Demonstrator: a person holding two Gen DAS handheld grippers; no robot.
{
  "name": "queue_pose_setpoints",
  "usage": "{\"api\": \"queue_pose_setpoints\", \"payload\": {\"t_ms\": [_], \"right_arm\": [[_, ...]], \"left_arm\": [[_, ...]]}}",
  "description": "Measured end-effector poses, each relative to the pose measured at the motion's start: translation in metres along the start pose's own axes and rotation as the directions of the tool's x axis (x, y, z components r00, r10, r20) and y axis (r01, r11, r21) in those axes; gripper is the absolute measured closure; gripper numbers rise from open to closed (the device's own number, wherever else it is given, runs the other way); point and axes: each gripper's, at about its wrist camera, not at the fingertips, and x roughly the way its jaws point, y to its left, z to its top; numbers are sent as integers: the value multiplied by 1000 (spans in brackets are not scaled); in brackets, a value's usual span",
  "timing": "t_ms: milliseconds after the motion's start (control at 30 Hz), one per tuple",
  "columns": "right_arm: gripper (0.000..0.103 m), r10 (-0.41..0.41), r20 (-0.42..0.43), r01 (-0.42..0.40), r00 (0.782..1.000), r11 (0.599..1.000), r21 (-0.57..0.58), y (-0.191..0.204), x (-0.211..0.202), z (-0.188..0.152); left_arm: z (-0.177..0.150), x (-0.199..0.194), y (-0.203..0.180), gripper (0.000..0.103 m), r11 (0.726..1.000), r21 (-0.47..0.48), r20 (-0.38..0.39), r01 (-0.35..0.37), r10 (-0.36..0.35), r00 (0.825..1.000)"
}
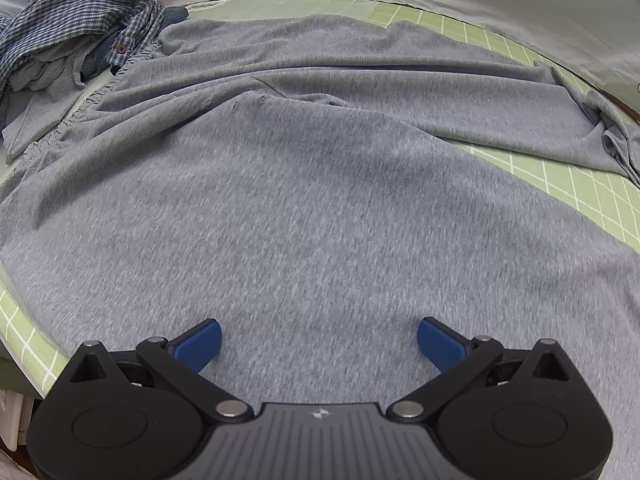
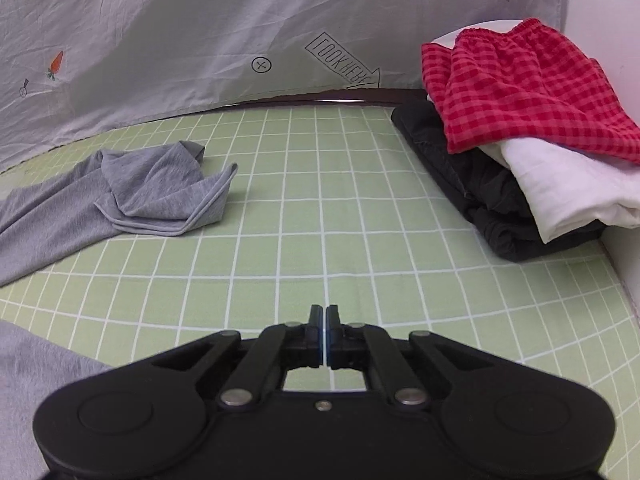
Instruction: Fold clothes
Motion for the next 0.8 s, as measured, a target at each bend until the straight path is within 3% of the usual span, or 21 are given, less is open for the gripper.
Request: {"api": "queue_pose_setpoints", "payload": {"t_ms": [100,233,367,400,500,733,800], "right_arm": [[70,26,-51,-28,998,999,-40,11,0,-16],[68,22,-101,-30,995,997,-77,27,2,-46],[63,9,-90,-13,996,999,-46,30,1,-55],[66,9,-90,-13,996,999,-45,30,0,-55],[101,20,-102,-29,995,996,-87,31,1,-53],[102,-84,3,84,996,996,7,0,0,-32],[101,-129,47,122,991,984,129,-22,1,-24]], "left_arm": [[-1,0,0,0,1000,-7,9,-2,2,1000],[-4,-1,-1,0,1000,-20,29,-8,8,1000],[-3,0,-1,0,1000,-22,22,-10,10,1000],[-3,0,-1,0,1000,-20,21,-9,9,1000],[-2,0,0,0,1000,-18,19,-7,7,1000],[-1,0,-1,0,1000,-20,18,-8,8,1000],[-2,0,0,0,1000,-21,20,-8,8,1000]]}}
